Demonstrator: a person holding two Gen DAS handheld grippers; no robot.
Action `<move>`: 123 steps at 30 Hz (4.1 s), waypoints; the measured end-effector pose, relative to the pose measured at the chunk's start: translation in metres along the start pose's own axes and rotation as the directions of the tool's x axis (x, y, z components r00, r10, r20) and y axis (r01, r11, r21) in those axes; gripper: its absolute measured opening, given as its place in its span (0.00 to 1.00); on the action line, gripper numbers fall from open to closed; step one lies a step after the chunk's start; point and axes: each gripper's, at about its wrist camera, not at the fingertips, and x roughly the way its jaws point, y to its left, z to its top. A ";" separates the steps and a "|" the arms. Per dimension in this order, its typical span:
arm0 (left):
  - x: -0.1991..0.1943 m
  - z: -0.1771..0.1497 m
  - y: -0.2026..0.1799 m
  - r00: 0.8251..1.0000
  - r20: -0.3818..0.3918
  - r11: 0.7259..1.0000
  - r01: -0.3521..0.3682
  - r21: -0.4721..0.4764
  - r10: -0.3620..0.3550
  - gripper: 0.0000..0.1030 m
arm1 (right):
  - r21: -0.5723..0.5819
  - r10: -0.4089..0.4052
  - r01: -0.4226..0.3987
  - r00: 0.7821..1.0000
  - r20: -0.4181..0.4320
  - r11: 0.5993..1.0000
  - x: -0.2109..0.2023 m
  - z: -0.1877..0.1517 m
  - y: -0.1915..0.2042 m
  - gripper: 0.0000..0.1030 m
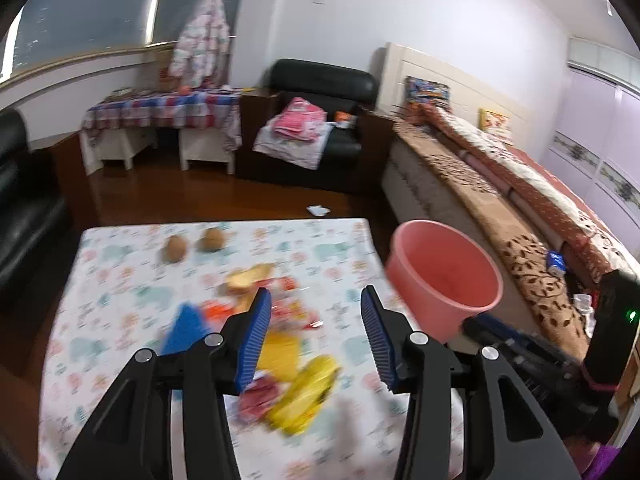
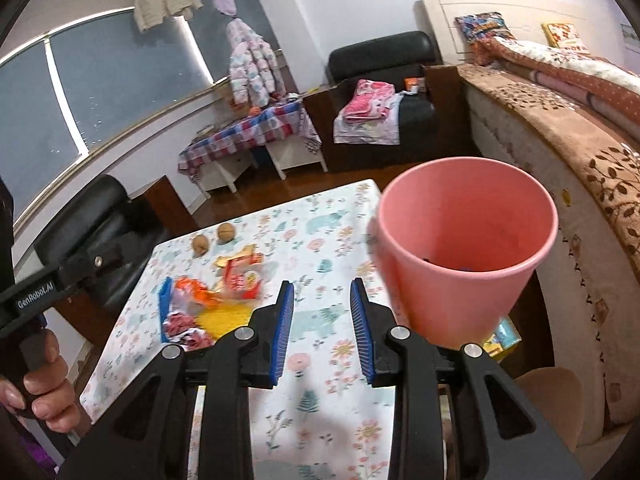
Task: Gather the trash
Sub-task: 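Grasp the blue mesh with the left tool while the right tool grasps a clear snack bag, then carry the blue mesh and snack bag over the pink bucket with both tools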
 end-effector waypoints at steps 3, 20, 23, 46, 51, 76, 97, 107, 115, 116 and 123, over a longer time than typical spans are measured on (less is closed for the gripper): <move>-0.013 -0.009 0.022 0.998 -0.003 0.998 -0.063 0.016 0.064 0.45 | -0.006 0.015 -0.015 1.000 -0.012 1.000 0.001 -0.004 0.005 0.29; 0.038 -0.039 0.067 0.989 -0.121 0.997 -0.082 0.003 0.082 0.45 | -0.097 0.056 -0.069 0.990 -0.127 0.993 0.040 -0.013 0.031 0.29; 0.055 -0.036 0.071 0.988 -0.131 0.996 -0.086 -0.005 0.084 0.45 | -0.105 0.075 -0.090 0.987 -0.139 0.990 0.045 -0.012 0.034 0.29; 0.048 -0.039 0.151 0.980 -0.114 0.968 -0.179 -0.174 0.160 0.06 | -0.022 0.180 -0.197 0.932 -0.315 0.980 0.155 0.017 0.055 0.35; 0.048 -0.040 0.152 0.982 -0.114 0.969 -0.167 -0.179 0.149 0.06 | -0.003 0.157 -0.170 0.919 -0.363 0.985 0.178 0.014 0.056 0.35; 0.018 -0.021 0.126 0.994 -0.033 0.981 -0.110 -0.160 0.106 0.06 | -0.069 0.169 -0.188 0.962 -0.216 0.980 0.114 0.023 0.061 0.05; 0.043 0.046 0.003 0.987 0.024 0.987 0.159 0.018 -0.159 0.06 | 0.012 -0.006 0.006 1.000 -0.009 1.000 0.034 0.047 -0.029 0.05; 0.080 0.063 -0.077 0.960 -0.023 0.955 0.279 0.099 -0.278 0.06 | 0.102 -0.116 0.112 0.993 0.031 0.988 0.022 0.055 -0.085 0.05; 0.118 0.068 -0.128 0.929 -0.069 0.921 0.369 0.125 -0.363 0.06 | 0.112 -0.170 0.167 0.985 0.015 0.980 0.029 0.052 -0.108 0.05; 0.123 0.069 -0.134 0.927 -0.074 0.918 0.374 0.130 -0.367 0.06 | 0.110 -0.178 0.176 0.984 0.012 0.978 0.031 0.052 -0.110 0.05; 0.163 0.069 -0.162 0.922 -0.099 0.911 0.386 0.147 -0.375 0.06 | 0.124 -0.204 0.204 0.979 -0.013 0.971 0.044 0.050 -0.126 0.05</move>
